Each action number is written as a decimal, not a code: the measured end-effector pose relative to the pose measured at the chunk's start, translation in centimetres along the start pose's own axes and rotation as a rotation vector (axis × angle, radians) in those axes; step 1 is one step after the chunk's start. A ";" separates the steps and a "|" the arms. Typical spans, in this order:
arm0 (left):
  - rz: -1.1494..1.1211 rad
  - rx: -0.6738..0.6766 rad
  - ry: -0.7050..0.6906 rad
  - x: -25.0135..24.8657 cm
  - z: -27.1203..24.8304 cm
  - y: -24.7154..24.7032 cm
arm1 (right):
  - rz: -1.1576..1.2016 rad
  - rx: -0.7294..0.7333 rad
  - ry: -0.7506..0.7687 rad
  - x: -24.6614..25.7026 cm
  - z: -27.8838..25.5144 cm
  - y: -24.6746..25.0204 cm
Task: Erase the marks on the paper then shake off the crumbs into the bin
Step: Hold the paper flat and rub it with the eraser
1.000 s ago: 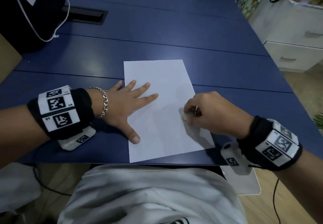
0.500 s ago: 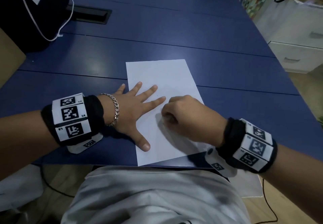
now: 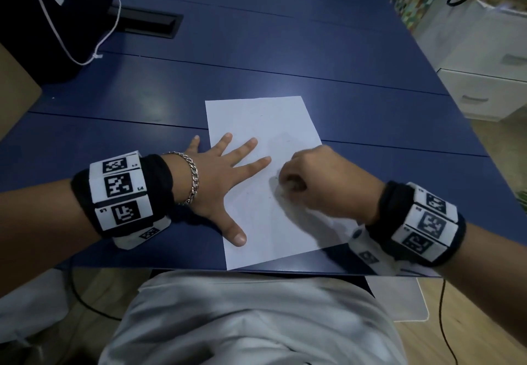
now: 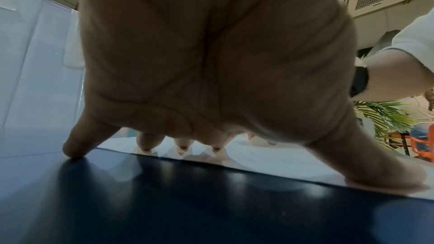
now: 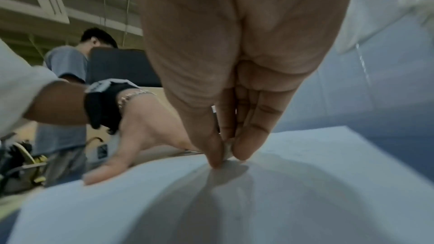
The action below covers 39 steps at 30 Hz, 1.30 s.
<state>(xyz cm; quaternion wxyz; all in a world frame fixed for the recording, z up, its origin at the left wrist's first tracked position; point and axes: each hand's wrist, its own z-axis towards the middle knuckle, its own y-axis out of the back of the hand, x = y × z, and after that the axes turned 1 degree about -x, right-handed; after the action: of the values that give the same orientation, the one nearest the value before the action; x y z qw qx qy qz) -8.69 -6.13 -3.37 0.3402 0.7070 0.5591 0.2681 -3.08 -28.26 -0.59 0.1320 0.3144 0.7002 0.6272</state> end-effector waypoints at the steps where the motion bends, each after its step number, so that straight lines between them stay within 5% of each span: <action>1: 0.001 -0.001 0.005 0.0 0.0 -0.1 | 0.008 -0.040 -0.038 -0.3 0.0 -0.1; 6: -0.006 0.001 0.004 0.1 -0.1 -0.1 | 0.018 0.038 0.050 1.8 -1.5 -1.3; 12: -0.031 -0.022 -0.003 0.3 -0.1 -0.2 | 0.064 -0.082 -0.167 -1.6 -1.1 -0.1; 26: -0.013 -0.002 0.021 0.1 -0.1 0.0 | 0.022 0.014 0.152 4.7 -0.4 -2.0; 31: -0.026 -0.008 0.027 0.0 -0.1 0.0 | -0.044 -0.038 -0.008 1.6 1.3 -0.5; 36: -0.024 -0.012 0.020 0.1 0.1 -0.2 | -0.002 0.063 0.146 5.7 0.0 -1.8; 39: -0.030 -0.008 0.033 -0.1 0.0 -0.1 | -0.033 0.014 -0.001 2.4 1.0 -0.5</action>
<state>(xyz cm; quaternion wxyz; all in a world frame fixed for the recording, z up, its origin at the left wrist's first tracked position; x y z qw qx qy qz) -8.80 -6.17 -3.46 0.3377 0.6926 0.5741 0.2769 -4.51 -26.00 -0.76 0.1404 0.3039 0.7098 0.6198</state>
